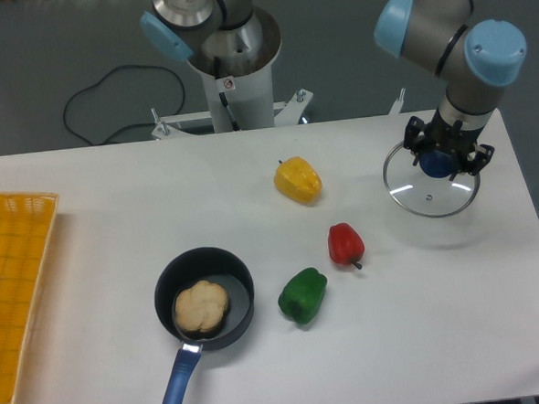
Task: Close the pot lid
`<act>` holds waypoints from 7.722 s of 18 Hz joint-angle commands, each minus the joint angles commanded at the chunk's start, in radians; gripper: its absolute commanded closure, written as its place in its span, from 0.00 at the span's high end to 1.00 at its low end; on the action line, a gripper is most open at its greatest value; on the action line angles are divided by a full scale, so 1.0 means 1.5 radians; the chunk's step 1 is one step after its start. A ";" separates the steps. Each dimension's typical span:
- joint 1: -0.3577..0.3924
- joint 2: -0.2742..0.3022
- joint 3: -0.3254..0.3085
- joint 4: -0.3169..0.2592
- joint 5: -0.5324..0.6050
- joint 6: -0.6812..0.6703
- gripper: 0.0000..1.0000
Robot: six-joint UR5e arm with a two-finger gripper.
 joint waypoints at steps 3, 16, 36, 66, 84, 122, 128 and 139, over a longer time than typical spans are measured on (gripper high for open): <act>0.000 0.000 -0.001 0.000 0.000 0.000 0.37; -0.089 0.028 -0.007 -0.040 0.010 -0.122 0.37; -0.271 0.059 -0.011 -0.043 -0.025 -0.367 0.37; -0.473 -0.042 0.075 0.017 -0.003 -0.621 0.37; -0.498 -0.085 0.097 0.024 -0.001 -0.650 0.37; -0.503 -0.093 0.096 0.028 -0.002 -0.642 0.87; -0.502 -0.079 0.092 0.027 0.010 -0.619 1.00; -0.396 0.011 0.035 0.009 0.040 -0.422 1.00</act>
